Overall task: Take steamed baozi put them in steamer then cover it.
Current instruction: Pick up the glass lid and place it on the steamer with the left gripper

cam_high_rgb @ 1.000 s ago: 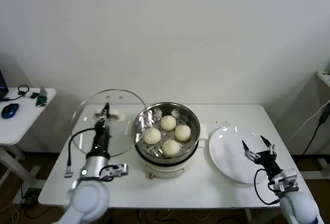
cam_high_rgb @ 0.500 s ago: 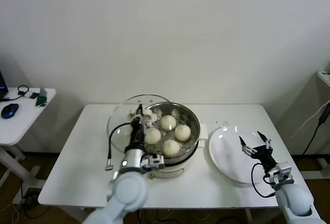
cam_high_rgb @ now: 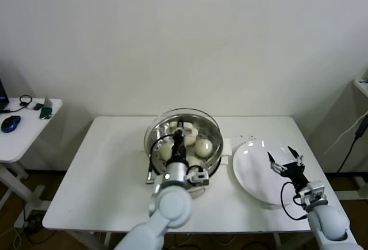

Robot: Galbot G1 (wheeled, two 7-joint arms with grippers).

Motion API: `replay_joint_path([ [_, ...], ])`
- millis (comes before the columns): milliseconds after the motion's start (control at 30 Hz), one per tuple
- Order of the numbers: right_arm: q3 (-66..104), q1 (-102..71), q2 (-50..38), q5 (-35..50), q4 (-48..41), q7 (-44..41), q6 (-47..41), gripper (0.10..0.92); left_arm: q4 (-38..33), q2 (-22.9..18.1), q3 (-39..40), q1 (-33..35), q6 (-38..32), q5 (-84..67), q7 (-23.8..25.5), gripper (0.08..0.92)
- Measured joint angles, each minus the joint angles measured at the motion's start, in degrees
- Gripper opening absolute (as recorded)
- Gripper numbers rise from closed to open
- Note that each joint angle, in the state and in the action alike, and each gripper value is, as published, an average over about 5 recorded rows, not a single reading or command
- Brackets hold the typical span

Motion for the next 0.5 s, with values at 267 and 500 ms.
replay_joint_path([
  [267, 0.38, 0.02, 0.59, -0.72, -0.58, -0.18, 0.52, 0.823, 2.96, -1.86, 0.66, -0.25, -0.02, 1.54, 0.36, 0.15],
  [500, 0.49, 0.05, 0.89, -1.06, -0.75, -0.24, 0.77, 0.823, 4.24, -2.69, 0.96, -0.44, -0.02, 2.79, 1.0, 0.15],
])
